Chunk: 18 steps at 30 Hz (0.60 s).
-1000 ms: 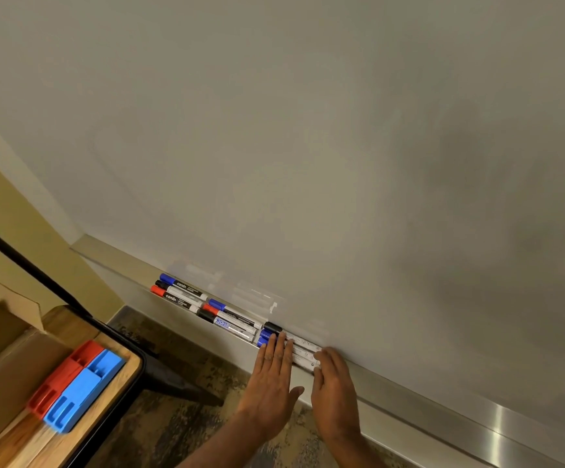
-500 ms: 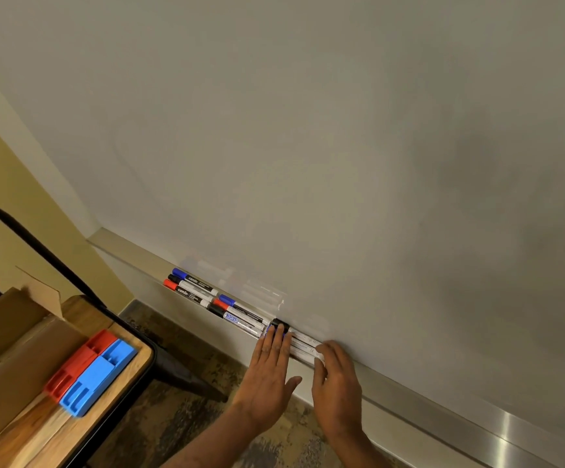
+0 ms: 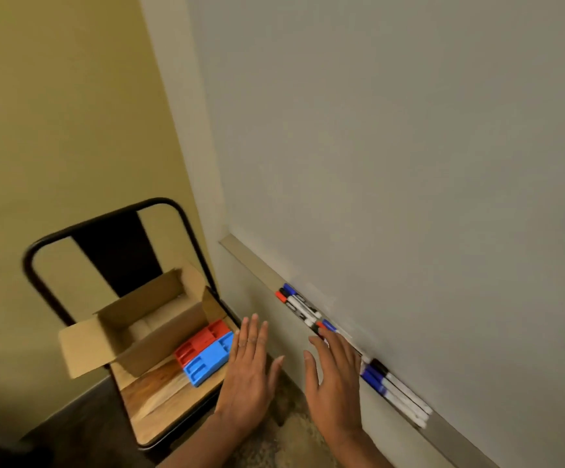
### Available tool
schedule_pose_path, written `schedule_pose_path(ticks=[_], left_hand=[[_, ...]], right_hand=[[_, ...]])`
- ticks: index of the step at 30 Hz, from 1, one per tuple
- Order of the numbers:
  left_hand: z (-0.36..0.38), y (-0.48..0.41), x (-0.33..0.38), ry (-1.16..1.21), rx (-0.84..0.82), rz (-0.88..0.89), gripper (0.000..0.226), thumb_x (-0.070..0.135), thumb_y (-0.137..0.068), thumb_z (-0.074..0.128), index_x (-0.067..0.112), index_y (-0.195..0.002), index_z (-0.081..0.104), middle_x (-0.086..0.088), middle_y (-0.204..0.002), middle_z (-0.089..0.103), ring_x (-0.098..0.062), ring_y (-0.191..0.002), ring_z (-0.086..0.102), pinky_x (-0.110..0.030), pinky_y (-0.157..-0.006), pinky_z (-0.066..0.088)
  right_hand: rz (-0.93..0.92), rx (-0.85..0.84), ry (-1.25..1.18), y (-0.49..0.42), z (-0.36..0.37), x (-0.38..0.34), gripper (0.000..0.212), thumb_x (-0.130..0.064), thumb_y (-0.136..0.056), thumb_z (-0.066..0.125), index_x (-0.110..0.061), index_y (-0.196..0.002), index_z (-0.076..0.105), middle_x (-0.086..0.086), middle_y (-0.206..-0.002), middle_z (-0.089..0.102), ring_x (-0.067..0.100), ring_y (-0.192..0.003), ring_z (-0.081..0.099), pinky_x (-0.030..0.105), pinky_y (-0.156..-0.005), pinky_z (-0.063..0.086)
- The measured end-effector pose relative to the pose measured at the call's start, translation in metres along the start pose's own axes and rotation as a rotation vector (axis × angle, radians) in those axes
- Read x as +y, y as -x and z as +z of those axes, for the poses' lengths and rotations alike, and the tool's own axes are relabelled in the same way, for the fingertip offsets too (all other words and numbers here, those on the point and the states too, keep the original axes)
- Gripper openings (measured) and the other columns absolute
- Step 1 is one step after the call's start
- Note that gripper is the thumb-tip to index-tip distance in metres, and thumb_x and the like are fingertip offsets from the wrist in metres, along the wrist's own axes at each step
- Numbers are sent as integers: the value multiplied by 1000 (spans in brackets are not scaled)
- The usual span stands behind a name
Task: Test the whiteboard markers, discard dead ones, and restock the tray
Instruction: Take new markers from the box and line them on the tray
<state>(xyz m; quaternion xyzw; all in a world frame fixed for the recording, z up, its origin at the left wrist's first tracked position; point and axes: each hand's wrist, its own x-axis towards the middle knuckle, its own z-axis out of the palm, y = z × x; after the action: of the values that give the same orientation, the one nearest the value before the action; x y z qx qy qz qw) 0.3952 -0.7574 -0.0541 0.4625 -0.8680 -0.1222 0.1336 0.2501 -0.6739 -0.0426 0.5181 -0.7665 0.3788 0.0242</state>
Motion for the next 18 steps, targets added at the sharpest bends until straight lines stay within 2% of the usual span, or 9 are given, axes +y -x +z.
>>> schedule_pose_path(ticks=[2,5,8,11,14,16,18], left_hand=[[-21,5,-29,26,56,-59,75,64,-103,15,18,-162,9,-1,-170,-5,-14,-156,-12,-35,-125,-3],[-50,10,-75,41,99,-141,78,67,-100,9,20,-162,5,2,-170,-10,-10,-154,-18,-36,-126,-4],[-75,14,-124,33,144,-175,75,63,-102,14,19,-161,3,1,-169,-11,-10,-154,-20,-34,-127,-7],[-95,17,-176,21,125,-217,76,63,-100,9,18,-162,10,0,-169,-3,-11,-155,-17,-31,-126,-8],[-106,15,-214,69,83,-266,75,63,-99,6,20,-161,11,1,-168,-5,-12,-154,-17,-33,-125,-7],[-105,13,-235,90,53,-315,65,55,-105,16,22,-161,13,1,-169,-3,-11,-153,-16,-32,-123,-7],[-100,11,-250,96,29,-343,59,46,-107,22,22,-160,15,0,-170,0,-10,-151,-16,-31,-122,-8]], right_hand=[[-50,-32,-22,-9,14,-30,32,-35,-100,49,-20,-123,66,-1,-137,58,18,-133,47,44,-105,43],[-155,-76,-34,-22,36,-72,33,-33,-99,53,-19,-128,62,0,-144,54,18,-139,41,43,-111,37],[-205,-161,-44,-37,61,-116,41,-41,-102,44,-21,-137,55,-2,-153,45,15,-146,30,39,-117,31],[-279,-229,-25,-53,87,-158,43,-44,-102,41,-23,-138,52,-1,-153,43,15,-146,28,40,-118,31],[-307,-343,-13,-70,106,-188,45,-45,-103,39,-25,-143,46,-2,-157,37,13,-148,22,41,-120,28],[-303,-437,-22,-79,119,-203,46,-44,-104,39,-27,-147,41,-5,-160,31,11,-149,16,32,-121,20],[-308,-506,-26,-87,133,-214,46,-42,-104,40,-28,-148,39,-7,-160,30,8,-148,15,24,-116,13]])
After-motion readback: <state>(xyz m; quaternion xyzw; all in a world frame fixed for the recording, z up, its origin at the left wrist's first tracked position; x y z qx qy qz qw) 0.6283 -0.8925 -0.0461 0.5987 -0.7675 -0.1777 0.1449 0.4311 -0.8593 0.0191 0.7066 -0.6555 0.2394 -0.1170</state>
